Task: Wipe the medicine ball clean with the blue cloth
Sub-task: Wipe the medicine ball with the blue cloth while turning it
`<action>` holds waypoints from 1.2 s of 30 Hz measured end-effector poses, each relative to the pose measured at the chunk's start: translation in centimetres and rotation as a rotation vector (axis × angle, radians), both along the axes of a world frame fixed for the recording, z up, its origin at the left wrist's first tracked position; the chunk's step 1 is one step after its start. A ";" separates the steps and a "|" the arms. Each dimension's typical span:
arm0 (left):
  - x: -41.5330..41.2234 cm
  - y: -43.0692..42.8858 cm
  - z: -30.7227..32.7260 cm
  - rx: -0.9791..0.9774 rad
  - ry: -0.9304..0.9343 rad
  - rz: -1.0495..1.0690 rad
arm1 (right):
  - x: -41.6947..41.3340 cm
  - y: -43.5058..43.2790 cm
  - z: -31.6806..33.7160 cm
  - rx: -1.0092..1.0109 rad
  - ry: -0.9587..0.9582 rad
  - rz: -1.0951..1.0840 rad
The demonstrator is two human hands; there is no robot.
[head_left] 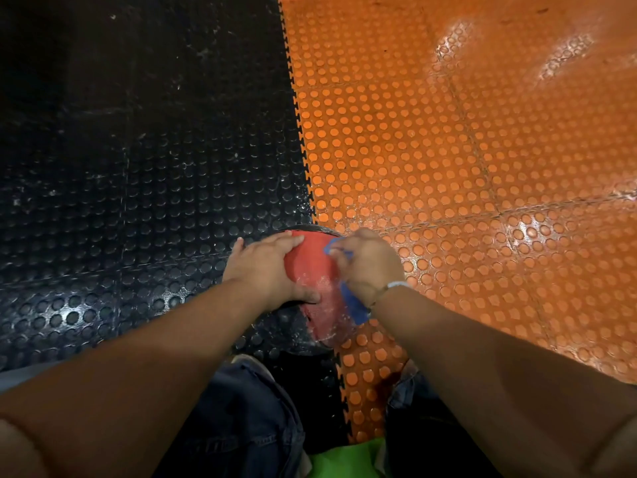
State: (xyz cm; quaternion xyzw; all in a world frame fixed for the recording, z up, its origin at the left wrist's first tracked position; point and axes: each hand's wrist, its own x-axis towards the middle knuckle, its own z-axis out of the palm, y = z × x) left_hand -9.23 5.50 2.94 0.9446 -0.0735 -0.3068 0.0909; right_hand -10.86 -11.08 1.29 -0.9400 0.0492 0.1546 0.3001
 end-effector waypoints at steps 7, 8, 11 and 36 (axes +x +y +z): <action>0.9 -0.3 -0.3 -0.007 -0.012 0.003 | -0.6 2.0 0.7 -0.072 -0.096 0.150; 1.0 -0.1 -0.4 -0.009 -0.005 0.006 | -0.7 1.9 0.6 -0.042 -0.099 0.180; 0.9 0.0 -0.4 -0.009 0.010 0.002 | 0.2 0.1 0.1 0.026 -0.034 -0.010; 0.0 -0.8 0.1 0.049 -0.013 -0.047 | -0.3 -2.4 -1.0 0.294 0.178 -0.397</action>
